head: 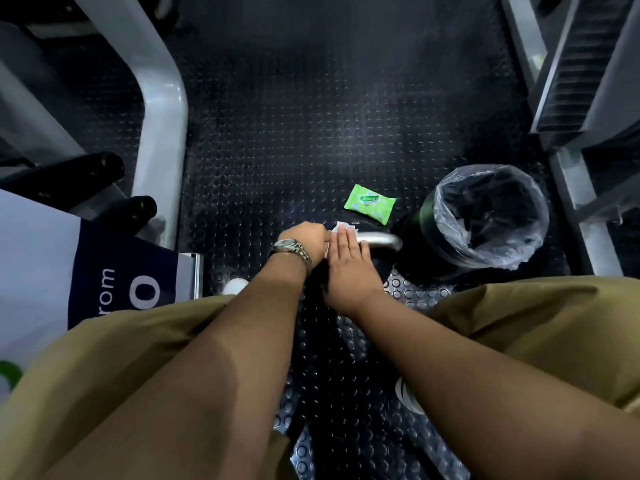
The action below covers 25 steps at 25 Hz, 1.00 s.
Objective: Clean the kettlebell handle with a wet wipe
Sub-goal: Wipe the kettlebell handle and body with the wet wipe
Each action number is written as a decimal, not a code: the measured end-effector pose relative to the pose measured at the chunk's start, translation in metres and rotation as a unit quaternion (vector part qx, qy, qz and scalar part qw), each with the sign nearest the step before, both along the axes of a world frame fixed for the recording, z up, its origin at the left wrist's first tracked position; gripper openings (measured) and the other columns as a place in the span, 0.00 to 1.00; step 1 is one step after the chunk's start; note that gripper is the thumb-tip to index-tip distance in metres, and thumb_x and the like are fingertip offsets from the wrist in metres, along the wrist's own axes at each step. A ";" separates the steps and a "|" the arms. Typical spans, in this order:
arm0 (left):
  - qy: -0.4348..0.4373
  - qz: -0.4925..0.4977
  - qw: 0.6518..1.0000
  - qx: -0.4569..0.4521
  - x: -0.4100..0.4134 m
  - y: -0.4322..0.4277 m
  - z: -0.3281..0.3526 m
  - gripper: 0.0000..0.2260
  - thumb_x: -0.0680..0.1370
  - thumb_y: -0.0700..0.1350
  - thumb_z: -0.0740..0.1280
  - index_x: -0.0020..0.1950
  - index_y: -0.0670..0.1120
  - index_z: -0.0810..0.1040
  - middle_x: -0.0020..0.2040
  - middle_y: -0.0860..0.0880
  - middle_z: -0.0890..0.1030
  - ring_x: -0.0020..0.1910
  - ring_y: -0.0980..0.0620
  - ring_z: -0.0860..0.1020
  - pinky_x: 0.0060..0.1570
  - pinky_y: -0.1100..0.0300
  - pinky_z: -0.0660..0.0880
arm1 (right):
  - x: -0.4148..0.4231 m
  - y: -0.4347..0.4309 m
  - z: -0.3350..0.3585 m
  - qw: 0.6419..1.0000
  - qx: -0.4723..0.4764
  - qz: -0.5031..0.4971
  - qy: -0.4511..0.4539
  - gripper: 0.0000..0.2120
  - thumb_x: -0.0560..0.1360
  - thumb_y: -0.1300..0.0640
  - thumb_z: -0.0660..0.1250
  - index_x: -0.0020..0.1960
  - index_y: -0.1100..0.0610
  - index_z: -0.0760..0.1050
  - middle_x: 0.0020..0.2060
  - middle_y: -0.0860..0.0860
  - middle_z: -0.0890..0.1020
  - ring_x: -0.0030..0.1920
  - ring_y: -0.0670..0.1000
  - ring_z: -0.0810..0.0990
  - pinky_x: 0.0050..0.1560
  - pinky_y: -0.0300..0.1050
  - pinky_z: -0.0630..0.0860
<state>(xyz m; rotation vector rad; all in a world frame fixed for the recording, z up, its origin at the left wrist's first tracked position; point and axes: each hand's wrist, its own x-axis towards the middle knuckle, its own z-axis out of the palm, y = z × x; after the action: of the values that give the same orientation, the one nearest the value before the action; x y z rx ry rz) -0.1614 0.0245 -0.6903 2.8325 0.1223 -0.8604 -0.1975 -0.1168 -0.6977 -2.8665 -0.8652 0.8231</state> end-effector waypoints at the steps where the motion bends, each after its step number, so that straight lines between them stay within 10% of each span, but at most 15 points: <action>1: 0.004 -0.003 1.000 0.007 0.001 0.000 0.000 0.15 0.84 0.52 0.57 0.59 0.54 0.83 0.54 0.48 0.83 0.50 0.44 0.81 0.44 0.55 0.74 | 0.000 -0.002 0.000 1.000 -0.007 0.011 -0.005 0.44 0.79 0.47 0.58 0.81 0.66 0.36 0.81 0.63 0.37 0.81 0.62 0.35 0.80 0.62 0.41; 8: 0.013 -0.039 0.999 0.022 0.002 -0.004 0.011 0.11 0.85 0.53 0.60 0.59 0.51 0.80 0.57 0.46 0.81 0.56 0.43 0.80 0.46 0.55 0.70 | 0.029 -0.052 0.007 0.986 -0.045 -0.156 0.027 0.51 0.77 0.45 0.67 0.81 0.66 0.37 0.82 0.63 0.41 0.82 0.61 0.42 0.80 0.62 0.43; 14: 0.011 0.001 0.998 0.056 0.002 -0.014 0.015 0.13 0.84 0.48 0.59 0.59 0.49 0.82 0.57 0.46 0.84 0.55 0.44 0.82 0.46 0.55 0.74 | 0.003 -0.019 0.006 1.000 -0.009 0.014 -0.011 0.48 0.78 0.40 0.60 0.82 0.65 0.38 0.82 0.62 0.40 0.82 0.61 0.38 0.80 0.64 0.43; 20: 0.021 -0.027 0.998 0.043 0.004 -0.012 0.021 0.13 0.84 0.52 0.63 0.62 0.48 0.81 0.59 0.44 0.83 0.57 0.41 0.82 0.52 0.52 0.76 | 0.036 -0.037 0.005 0.988 -0.013 -0.151 0.015 0.48 0.77 0.44 0.65 0.82 0.65 0.41 0.82 0.62 0.44 0.82 0.60 0.43 0.80 0.63 0.43; 25: 0.021 -0.021 0.998 0.063 0.004 -0.015 0.021 0.15 0.84 0.47 0.58 0.64 0.47 0.81 0.63 0.45 0.82 0.61 0.43 0.81 0.55 0.52 0.76 | 0.007 -0.007 0.013 1.000 0.012 -0.012 0.002 0.49 0.78 0.40 0.63 0.82 0.65 0.40 0.82 0.62 0.42 0.82 0.60 0.40 0.80 0.64 0.45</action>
<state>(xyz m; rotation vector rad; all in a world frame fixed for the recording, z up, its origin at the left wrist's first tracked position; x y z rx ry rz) -0.1575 0.0097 -0.6695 2.9447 0.1272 -0.9525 -0.1904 -0.1234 -0.6850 -2.8476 -0.8319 0.8085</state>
